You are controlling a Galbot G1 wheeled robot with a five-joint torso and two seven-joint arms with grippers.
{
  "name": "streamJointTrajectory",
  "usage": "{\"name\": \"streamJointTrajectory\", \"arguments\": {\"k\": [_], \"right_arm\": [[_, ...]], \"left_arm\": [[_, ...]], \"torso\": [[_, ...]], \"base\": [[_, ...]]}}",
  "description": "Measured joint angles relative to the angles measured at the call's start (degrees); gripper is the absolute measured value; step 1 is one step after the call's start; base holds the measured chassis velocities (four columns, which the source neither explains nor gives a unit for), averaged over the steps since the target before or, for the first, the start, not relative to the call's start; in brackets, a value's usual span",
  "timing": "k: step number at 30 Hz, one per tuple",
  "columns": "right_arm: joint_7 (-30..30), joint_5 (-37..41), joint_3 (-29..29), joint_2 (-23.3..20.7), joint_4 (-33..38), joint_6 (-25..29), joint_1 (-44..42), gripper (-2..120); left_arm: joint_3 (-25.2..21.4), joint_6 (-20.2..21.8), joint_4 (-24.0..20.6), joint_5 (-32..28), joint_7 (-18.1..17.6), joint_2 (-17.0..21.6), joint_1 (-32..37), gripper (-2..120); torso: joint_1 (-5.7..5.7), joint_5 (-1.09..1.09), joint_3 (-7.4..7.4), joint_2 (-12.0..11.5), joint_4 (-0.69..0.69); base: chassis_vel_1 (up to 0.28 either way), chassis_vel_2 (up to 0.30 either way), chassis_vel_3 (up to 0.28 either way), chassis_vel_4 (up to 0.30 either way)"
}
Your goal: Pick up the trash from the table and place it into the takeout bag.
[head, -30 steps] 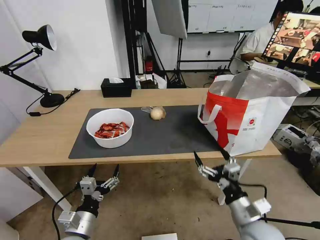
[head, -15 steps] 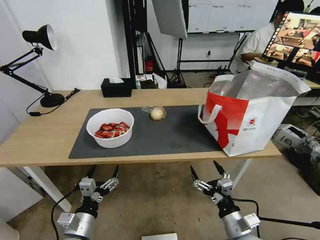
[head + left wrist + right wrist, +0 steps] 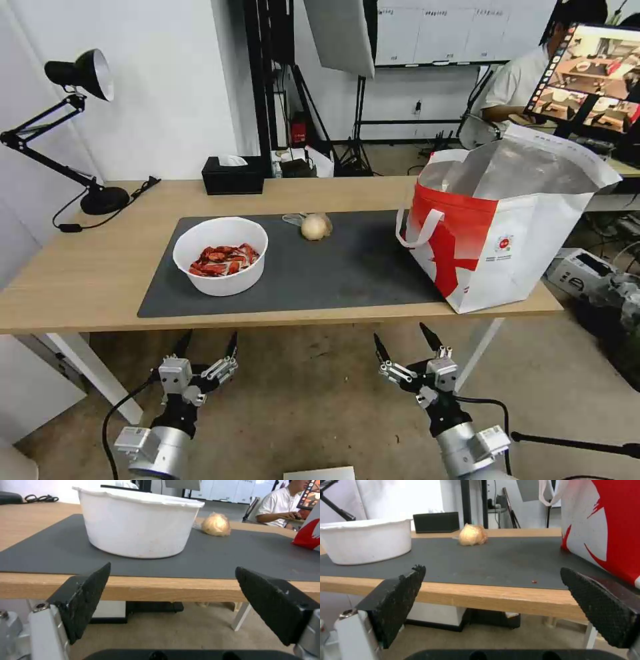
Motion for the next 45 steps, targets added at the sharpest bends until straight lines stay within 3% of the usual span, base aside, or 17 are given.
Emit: {"name": "streamJointTrajectory", "arguments": {"k": [12,18,23,28,34,36,39,45], "right_arm": [[0.2,3.4,-2.3,-2.8,0.1,-2.6,5.5,100],[1.5,10.5,-8.0,-7.9,-0.5,-8.3,18.6,100],[2.5,14.0,-12.4,-9.6,-3.5,-10.6,26.1,100],[4.2,18.6,-19.9,-10.3,-8.7,-13.3,39.0,100],[9.0,25.3,-31.8,-5.9,-19.4,-16.7,57.8,100],[9.8,26.3,-32.9,-4.9,-21.3,-17.2,60.3,100],[11.7,28.1,-36.5,-0.3,-29.8,-19.1,69.0,100],[12.6,27.8,-38.9,4.5,-39.7,-21.3,74.9,100]], "left_arm": [[0.1,0.0,0.6,-0.2,0.0,-0.1,-0.5,100],[-0.4,0.0,0.6,-0.3,0.0,0.2,-0.6,100],[-0.6,0.0,0.6,-0.4,0.0,0.2,-0.6,100],[-0.9,0.1,0.7,-0.4,0.0,0.1,-0.6,100],[-1.2,0.1,0.9,-0.3,-0.1,-0.2,-0.3,100],[-1.4,0.1,0.9,-0.3,-0.1,-0.1,-0.2,100],[-2.0,0.1,1.0,-0.4,-0.1,0.2,0.1,100],[-2.1,0.1,1.0,-0.4,-0.1,-0.5,0.3,100]], "torso": [[0.0,0.01,0.0,0.0,-0.01],[0.01,0.0,0.01,0.0,0.0],[0.01,0.0,0.01,0.0,-0.01],[0.01,0.0,0.01,0.0,0.0],[0.01,0.0,0.01,0.0,0.0],[0.01,-0.01,0.01,0.0,0.01],[0.02,-0.01,0.01,0.0,0.02],[0.01,-0.01,0.01,0.0,0.0]], "base": [[0.0,0.0,0.0,0.0],[0.0,0.0,0.0,0.0],[0.0,0.0,0.0,0.0],[0.0,0.0,0.0,0.0],[0.0,0.0,0.0,0.0],[0.0,0.0,0.0,0.0],[0.0,0.0,0.0,0.0],[0.0,0.0,0.0,0.0]]}}
